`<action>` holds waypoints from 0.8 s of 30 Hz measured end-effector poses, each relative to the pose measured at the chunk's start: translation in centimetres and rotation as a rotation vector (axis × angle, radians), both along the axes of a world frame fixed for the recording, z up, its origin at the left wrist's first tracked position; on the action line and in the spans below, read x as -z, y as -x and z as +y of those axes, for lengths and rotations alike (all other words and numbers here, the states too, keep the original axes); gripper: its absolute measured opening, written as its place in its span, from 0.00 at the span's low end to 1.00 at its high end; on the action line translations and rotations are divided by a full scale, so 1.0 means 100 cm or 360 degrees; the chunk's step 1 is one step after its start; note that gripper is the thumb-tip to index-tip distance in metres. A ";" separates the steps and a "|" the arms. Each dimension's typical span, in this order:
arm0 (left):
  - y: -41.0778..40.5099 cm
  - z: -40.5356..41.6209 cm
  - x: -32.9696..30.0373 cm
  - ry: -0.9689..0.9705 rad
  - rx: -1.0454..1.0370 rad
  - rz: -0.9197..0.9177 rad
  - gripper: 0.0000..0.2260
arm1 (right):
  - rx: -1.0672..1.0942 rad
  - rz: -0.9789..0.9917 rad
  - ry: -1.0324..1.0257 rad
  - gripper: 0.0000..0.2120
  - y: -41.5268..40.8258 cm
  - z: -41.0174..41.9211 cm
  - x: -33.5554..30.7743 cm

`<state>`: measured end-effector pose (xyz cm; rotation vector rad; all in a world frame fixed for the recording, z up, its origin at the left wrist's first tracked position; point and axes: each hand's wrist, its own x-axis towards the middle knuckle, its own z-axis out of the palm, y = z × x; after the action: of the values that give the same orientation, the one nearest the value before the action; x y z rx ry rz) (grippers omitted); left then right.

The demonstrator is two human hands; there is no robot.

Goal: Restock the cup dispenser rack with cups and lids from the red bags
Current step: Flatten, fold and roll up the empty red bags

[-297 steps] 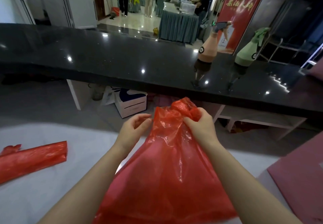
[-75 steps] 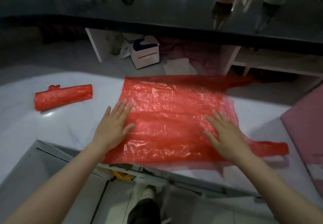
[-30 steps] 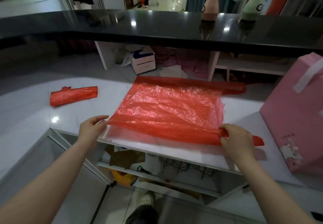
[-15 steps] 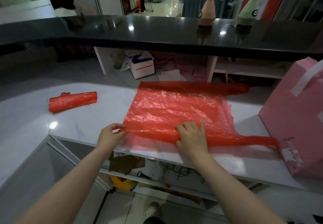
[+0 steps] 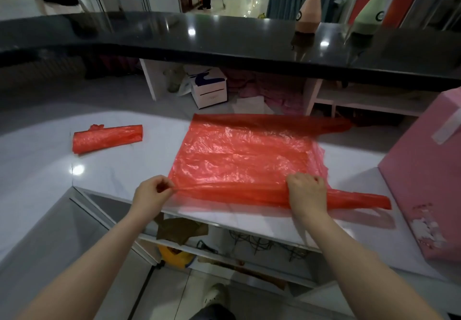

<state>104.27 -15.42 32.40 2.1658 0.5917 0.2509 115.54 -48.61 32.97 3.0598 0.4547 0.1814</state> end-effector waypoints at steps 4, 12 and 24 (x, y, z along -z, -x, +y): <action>0.005 0.026 0.003 0.0018 -0.0136 -0.0001 0.06 | 0.0139 0.0009 0.0017 0.12 -0.005 -0.023 -0.002; 0.013 0.061 0.004 -0.0204 -0.0271 0.0055 0.05 | 0.0256 0.0017 0.0066 0.07 0.000 -0.062 0.001; -0.014 0.006 0.007 -0.0962 0.0525 0.0439 0.24 | -0.0313 -0.0175 -0.0407 0.21 0.020 -0.049 0.009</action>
<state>105.66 -14.77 31.67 2.8702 0.3172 -0.0638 113.53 -53.52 32.12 3.2230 0.7824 0.4461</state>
